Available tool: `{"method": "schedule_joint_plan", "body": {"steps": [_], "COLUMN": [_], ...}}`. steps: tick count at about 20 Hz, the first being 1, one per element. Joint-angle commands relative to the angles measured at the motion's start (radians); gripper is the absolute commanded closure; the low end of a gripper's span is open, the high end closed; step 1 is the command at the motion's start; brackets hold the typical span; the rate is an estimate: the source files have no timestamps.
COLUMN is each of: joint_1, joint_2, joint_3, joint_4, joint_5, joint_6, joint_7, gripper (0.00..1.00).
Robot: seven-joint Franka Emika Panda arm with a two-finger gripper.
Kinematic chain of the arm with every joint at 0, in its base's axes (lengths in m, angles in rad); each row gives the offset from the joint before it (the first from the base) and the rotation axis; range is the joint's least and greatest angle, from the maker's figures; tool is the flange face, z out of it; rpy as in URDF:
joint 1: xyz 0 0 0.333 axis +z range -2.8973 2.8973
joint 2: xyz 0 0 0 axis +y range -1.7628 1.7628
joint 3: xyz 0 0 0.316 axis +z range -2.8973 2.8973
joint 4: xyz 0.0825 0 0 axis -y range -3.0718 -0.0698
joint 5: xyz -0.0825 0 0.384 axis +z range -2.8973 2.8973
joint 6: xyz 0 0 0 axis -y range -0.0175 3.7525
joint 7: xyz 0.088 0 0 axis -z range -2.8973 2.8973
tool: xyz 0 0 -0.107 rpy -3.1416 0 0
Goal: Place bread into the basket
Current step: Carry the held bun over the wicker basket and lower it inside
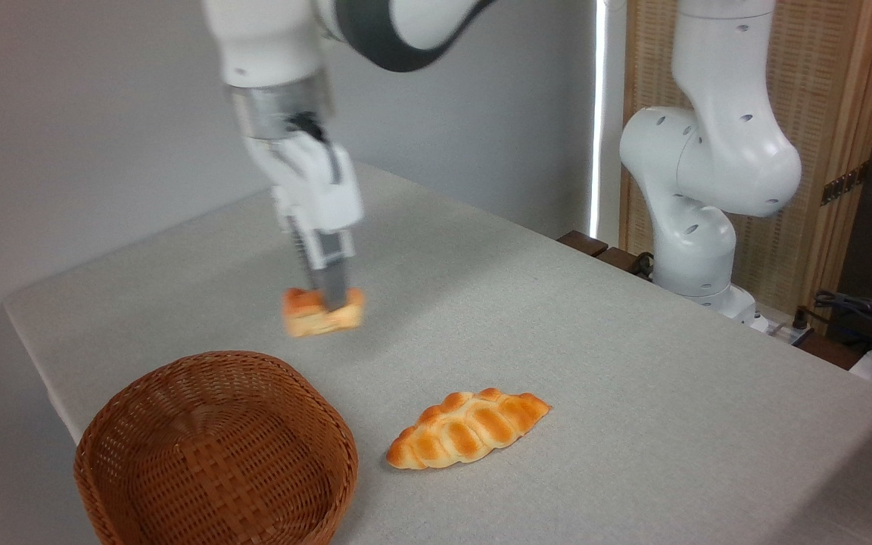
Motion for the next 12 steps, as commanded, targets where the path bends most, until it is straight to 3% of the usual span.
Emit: {"method": "schedule_joint_plan", "body": {"steps": [1, 4, 6, 7, 8, 10, 12], "joint_1": [0.010, 0.012, 0.012, 0.010, 0.010, 0.010, 0.010], "joint_2": [0.253, 0.370, 0.417, 0.431, 0.439, 0.448, 0.448], "joint_3": [0.006, -0.013, -0.051, -0.054, -0.056, -0.078, -0.082], "joint_4": [0.297, 0.376, 0.373, 0.371, 0.368, 0.367, 0.365], "joint_5": [-0.071, -0.073, -0.053, -0.031, 0.004, 0.045, 0.044], "joint_6": [-0.018, 0.094, 0.175, 0.197, 0.200, 0.200, 0.199], "joint_7": [-0.027, -0.050, -0.059, -0.059, -0.059, -0.061, -0.062], "gripper": [0.82, 0.77, 0.66, 0.44, 0.06, 0.00, 0.00]}}
